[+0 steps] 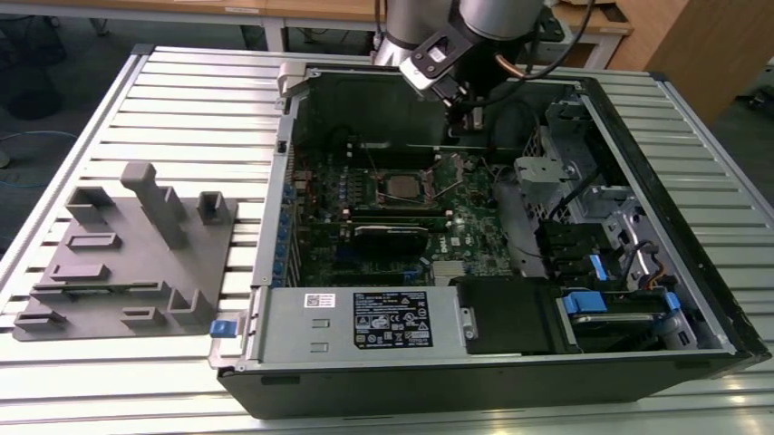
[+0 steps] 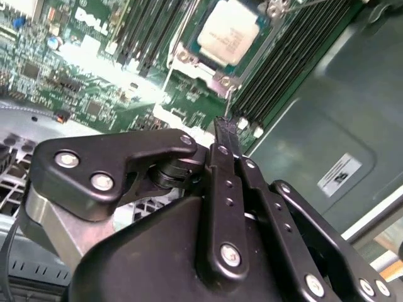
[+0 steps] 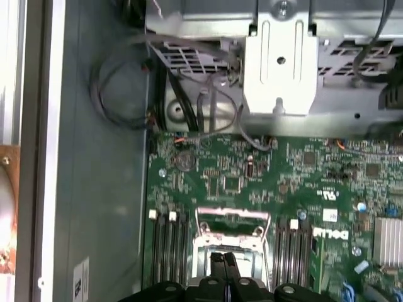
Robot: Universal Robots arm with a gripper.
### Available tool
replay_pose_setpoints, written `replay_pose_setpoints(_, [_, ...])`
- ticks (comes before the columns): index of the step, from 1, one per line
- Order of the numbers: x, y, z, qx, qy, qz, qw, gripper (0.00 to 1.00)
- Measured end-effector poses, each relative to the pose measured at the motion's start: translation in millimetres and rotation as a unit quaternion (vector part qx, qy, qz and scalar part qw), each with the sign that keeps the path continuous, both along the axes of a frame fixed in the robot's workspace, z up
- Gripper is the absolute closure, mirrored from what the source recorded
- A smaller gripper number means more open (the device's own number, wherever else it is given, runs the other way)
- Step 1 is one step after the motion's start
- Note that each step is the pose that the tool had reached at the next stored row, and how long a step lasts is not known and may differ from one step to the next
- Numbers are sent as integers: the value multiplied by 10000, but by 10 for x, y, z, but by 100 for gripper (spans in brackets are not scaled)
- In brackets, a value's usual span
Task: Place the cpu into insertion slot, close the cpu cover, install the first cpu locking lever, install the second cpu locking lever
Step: 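Close the cpu cover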
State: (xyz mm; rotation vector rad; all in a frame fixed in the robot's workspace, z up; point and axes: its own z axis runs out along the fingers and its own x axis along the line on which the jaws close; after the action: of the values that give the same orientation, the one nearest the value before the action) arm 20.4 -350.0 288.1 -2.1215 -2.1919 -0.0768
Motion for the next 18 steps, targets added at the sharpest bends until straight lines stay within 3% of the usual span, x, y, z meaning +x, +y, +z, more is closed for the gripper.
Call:
replay_pose_setpoints(9, [286, 1, -9, 0, 0, 1, 10000, 89])
replay_pose_setpoints(13, [349, 1, -11, 0, 0, 1, 10000, 89])
replay_pose_setpoints(18, [350, 0, -11, -1, 0, 0, 10000, 89])
